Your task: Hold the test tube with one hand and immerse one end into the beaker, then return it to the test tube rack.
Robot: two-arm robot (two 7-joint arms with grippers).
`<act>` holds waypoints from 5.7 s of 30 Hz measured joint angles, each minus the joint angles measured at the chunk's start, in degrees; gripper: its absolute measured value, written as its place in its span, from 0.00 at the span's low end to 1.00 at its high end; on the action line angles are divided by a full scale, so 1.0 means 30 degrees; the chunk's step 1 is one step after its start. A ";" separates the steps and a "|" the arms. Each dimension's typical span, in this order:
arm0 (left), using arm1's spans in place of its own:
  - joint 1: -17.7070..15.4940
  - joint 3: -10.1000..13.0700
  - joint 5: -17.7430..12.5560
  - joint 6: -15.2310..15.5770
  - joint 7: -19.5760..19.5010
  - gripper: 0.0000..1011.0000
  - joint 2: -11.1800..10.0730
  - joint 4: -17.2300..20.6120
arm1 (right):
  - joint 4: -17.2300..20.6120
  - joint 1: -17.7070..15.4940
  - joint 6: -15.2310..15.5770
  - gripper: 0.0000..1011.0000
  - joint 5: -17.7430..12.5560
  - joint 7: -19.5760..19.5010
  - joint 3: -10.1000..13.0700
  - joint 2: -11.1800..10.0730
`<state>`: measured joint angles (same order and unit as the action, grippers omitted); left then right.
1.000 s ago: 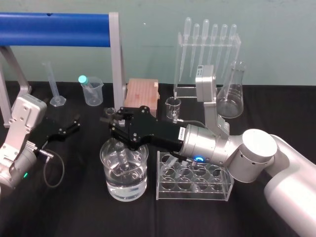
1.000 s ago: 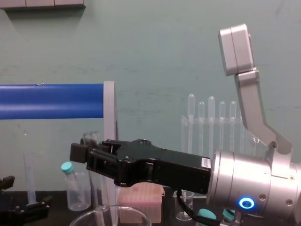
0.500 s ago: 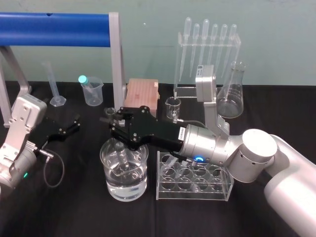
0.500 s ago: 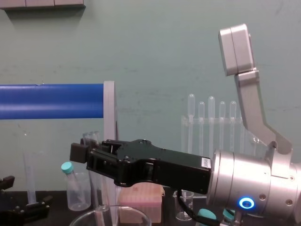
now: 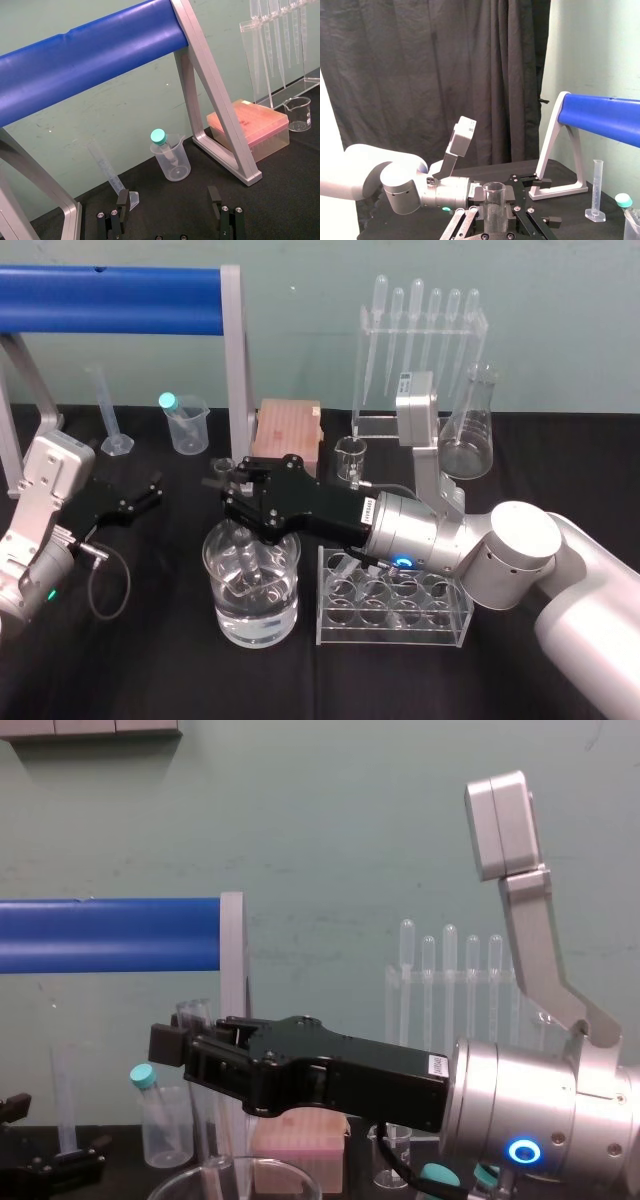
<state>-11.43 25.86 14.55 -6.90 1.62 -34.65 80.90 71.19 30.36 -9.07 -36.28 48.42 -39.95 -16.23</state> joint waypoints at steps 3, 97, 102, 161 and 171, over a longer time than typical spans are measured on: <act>0.0000 0.0001 0.0000 -0.0001 0.0000 0.99 0.0000 0.0000 | 0.0000 0.0000 0.0000 0.22 0.0000 0.0000 0.0000 0.0001; 0.0000 0.0001 0.0001 0.0000 0.0000 0.99 0.0000 0.0000 | 0.9262 -0.5019 -0.2283 0.22 -0.2308 -0.3613 0.6912 -0.4914; -0.0001 0.0001 0.0000 0.0001 0.0000 0.99 0.0000 0.0000 | 1.0513 -0.7228 -0.1920 0.22 -0.2298 -0.4919 0.8268 -0.5836; 0.0000 0.0002 0.0000 0.0000 0.0000 0.99 0.0000 0.0000 | 0.5668 -0.6884 0.0751 0.22 -0.0830 -0.4130 0.7036 -0.5181; 0.0000 0.0001 0.0000 0.0000 0.0000 0.99 0.0000 0.0000 | 0.5195 -0.6838 0.1030 0.22 -0.0638 -0.4197 0.6799 -0.5336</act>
<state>-11.43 25.86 14.55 -6.90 1.62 -34.65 80.90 86.78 9.85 -5.98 -38.19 35.83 -19.55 -32.23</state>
